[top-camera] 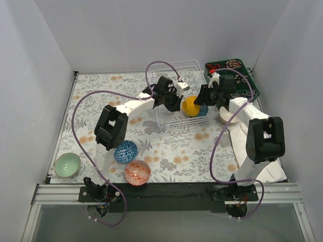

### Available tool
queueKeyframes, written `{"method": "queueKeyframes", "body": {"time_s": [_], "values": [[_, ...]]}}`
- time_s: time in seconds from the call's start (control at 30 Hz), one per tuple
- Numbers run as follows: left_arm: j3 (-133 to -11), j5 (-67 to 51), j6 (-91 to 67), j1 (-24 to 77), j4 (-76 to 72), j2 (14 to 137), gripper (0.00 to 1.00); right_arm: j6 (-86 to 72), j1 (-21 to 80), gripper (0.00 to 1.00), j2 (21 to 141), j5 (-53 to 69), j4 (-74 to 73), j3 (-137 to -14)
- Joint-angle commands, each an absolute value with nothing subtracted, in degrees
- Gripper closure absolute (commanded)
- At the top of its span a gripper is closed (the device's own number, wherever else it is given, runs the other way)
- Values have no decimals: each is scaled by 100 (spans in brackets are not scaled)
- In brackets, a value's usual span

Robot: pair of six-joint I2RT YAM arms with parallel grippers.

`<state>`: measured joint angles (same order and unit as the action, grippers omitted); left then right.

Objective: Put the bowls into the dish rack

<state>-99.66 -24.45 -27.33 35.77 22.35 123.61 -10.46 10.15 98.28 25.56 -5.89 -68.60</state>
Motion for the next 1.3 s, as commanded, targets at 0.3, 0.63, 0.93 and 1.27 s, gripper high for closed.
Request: {"method": "queueKeyframes", "body": {"time_s": [0.3, 0.63, 0.93, 1.27], "values": [[-10801, -2207, -2883, 3876, 1749, 12806, 100, -70, 554, 49, 9220, 1345, -1345, -7049], [-9740, -1081, -2338, 3850, 2267, 11190, 100, 597, 764, 89, 9237, 2786, -1037, -7101], [-8412, -861, -2320, 3762, 2689, 10143, 100, 721, 1142, 91, 9676, 2813, -914, -7435], [-7990, -835, -2329, 3402, 2812, 9967, 100, 879, 1380, 90, 10107, 2611, -1063, -7673]]}}
